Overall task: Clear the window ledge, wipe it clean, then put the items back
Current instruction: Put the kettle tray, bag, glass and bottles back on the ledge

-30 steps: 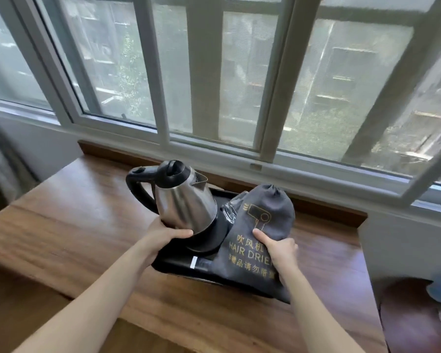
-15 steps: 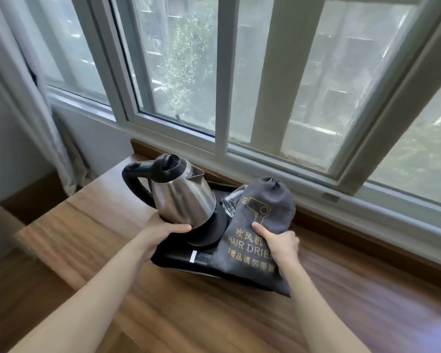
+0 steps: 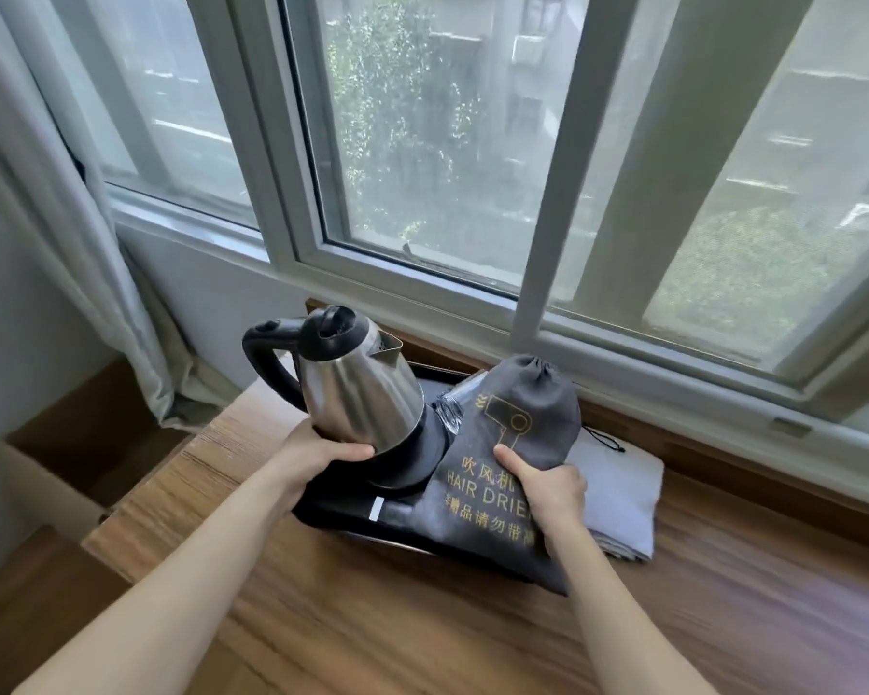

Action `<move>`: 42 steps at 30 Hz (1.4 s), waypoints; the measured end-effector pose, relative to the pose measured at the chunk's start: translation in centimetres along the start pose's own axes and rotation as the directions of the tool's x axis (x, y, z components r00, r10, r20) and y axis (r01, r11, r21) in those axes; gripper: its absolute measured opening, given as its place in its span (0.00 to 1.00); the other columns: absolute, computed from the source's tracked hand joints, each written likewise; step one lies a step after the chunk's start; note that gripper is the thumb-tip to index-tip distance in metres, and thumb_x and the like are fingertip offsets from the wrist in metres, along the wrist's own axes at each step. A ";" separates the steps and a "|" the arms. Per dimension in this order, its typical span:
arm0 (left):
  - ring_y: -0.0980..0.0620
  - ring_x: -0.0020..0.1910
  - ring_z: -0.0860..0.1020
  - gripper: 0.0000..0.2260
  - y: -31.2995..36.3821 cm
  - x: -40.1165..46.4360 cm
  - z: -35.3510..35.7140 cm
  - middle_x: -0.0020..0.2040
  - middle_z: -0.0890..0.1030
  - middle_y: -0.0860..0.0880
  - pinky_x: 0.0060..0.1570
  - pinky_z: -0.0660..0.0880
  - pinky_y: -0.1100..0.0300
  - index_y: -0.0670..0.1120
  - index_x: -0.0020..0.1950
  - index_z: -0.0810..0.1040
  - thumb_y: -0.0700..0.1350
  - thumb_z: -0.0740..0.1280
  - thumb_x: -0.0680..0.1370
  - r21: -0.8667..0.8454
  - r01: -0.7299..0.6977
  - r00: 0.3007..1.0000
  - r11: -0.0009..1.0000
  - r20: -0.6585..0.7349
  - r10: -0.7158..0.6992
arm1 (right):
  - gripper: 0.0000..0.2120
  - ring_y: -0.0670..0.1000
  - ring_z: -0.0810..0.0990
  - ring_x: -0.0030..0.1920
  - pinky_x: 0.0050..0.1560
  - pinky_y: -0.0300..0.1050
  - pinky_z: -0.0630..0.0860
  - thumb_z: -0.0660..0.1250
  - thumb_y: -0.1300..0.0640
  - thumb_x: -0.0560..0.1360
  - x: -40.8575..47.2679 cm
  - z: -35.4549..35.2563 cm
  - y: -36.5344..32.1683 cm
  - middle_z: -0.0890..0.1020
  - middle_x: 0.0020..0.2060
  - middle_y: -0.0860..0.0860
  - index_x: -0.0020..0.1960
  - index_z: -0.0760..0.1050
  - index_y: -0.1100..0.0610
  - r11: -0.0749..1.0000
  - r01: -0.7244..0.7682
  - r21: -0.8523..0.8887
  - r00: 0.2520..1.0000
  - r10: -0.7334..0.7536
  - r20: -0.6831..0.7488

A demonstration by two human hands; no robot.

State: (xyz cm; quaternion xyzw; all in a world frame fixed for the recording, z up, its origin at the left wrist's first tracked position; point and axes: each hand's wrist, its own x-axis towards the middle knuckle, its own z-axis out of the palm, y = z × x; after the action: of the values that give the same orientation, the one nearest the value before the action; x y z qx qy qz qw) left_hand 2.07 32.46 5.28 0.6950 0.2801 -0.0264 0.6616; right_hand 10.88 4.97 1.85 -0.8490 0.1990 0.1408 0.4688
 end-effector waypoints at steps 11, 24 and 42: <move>0.49 0.52 0.83 0.29 1.3 6.4 -8.7 0.49 0.86 0.48 0.62 0.75 0.49 0.45 0.54 0.83 0.45 0.83 0.54 0.069 0.043 0.994 0.997 0.100 -0.050 | 0.58 0.64 0.72 0.66 0.67 0.58 0.71 0.77 0.27 0.54 -2.1 8.6 -3.6 0.73 0.66 0.63 0.69 0.68 0.66 0.994 -0.094 0.048 0.993 0.097 -0.061; 0.48 0.50 0.83 0.30 1.0 10.8 -11.8 0.46 0.86 0.49 0.61 0.75 0.49 0.47 0.49 0.81 0.44 0.85 0.49 0.014 0.041 0.996 0.999 0.079 -0.042 | 0.56 0.63 0.69 0.69 0.70 0.56 0.67 0.77 0.29 0.57 -0.3 13.5 -6.1 0.70 0.67 0.64 0.70 0.66 0.67 0.991 -0.136 0.012 0.989 0.137 -0.048; 0.48 0.50 0.83 0.27 0.5 17.4 -14.9 0.46 0.86 0.47 0.62 0.75 0.49 0.46 0.49 0.81 0.40 0.81 0.51 0.067 0.072 0.976 0.995 0.200 -0.084 | 0.54 0.62 0.65 0.71 0.71 0.56 0.63 0.75 0.29 0.60 -0.3 18.1 -7.3 0.69 0.69 0.62 0.70 0.65 0.66 0.968 -0.250 0.007 0.959 0.248 -0.138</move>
State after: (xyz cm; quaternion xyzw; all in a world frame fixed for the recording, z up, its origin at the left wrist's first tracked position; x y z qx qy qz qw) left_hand 11.93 52.60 0.45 0.6964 0.2376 -0.1314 0.6643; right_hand 13.13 23.95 -2.08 -0.8275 0.3354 0.1407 0.4279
